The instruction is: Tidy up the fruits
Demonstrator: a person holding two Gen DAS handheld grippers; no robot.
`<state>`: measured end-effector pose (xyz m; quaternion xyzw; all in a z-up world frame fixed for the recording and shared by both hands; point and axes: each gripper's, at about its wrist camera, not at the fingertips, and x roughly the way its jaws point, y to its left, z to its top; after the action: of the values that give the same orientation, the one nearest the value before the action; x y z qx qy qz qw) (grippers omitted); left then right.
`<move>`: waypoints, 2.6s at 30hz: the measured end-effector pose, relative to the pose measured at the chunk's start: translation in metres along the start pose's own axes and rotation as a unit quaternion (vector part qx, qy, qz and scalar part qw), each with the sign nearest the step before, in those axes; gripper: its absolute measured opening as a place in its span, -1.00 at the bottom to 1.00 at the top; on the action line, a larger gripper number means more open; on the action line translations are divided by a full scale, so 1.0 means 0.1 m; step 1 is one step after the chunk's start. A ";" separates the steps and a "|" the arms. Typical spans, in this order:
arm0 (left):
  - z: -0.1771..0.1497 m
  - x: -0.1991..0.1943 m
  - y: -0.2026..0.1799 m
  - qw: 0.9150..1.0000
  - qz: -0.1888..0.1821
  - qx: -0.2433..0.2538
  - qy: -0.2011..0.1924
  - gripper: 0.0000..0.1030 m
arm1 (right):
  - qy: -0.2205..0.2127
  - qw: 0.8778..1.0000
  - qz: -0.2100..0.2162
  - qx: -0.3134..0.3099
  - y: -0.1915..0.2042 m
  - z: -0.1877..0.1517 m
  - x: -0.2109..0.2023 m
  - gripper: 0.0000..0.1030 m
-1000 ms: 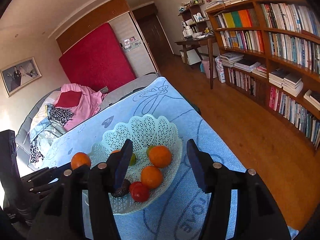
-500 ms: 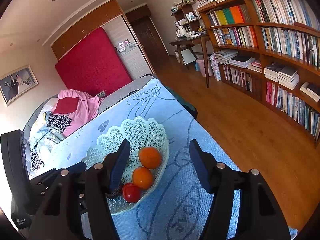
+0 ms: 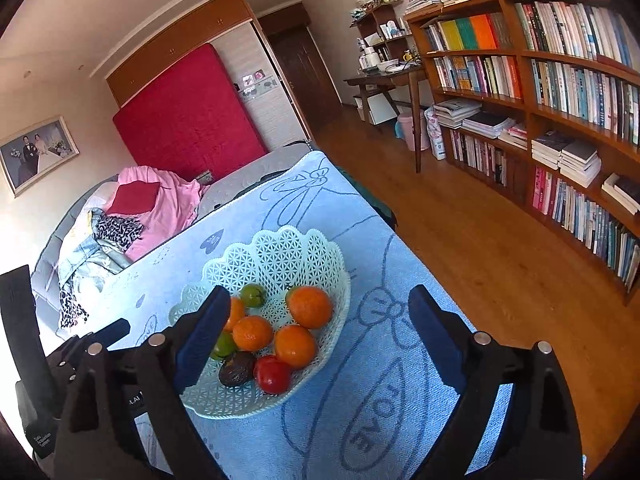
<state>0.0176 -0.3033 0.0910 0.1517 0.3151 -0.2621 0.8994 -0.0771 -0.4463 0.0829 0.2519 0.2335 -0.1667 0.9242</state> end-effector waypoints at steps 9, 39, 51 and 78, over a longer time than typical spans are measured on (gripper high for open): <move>-0.06 -0.32 -0.06 0.997 0.059 0.030 -0.035 0.78 | -0.013 0.998 0.010 -0.052 0.27 0.00 -0.22 0.90; -0.15 -0.91 0.10 0.985 0.147 0.005 -0.092 0.90 | -0.001 0.975 -0.032 -0.220 0.71 -0.26 -0.46 0.94; -0.23 -1.00 0.03 0.985 0.148 0.003 -0.094 0.90 | -0.041 0.977 -0.065 -0.197 0.60 -0.37 -0.64 0.94; -0.32 -0.80 -0.10 0.985 0.156 0.028 -0.069 0.90 | -0.014 0.964 -0.105 -0.243 0.65 -0.56 -0.36 0.94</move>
<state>-0.0566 -0.2673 0.1174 0.2053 0.2176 -0.1371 0.9443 -0.0990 -0.3559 0.0838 -0.0083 0.2787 -0.2051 0.9382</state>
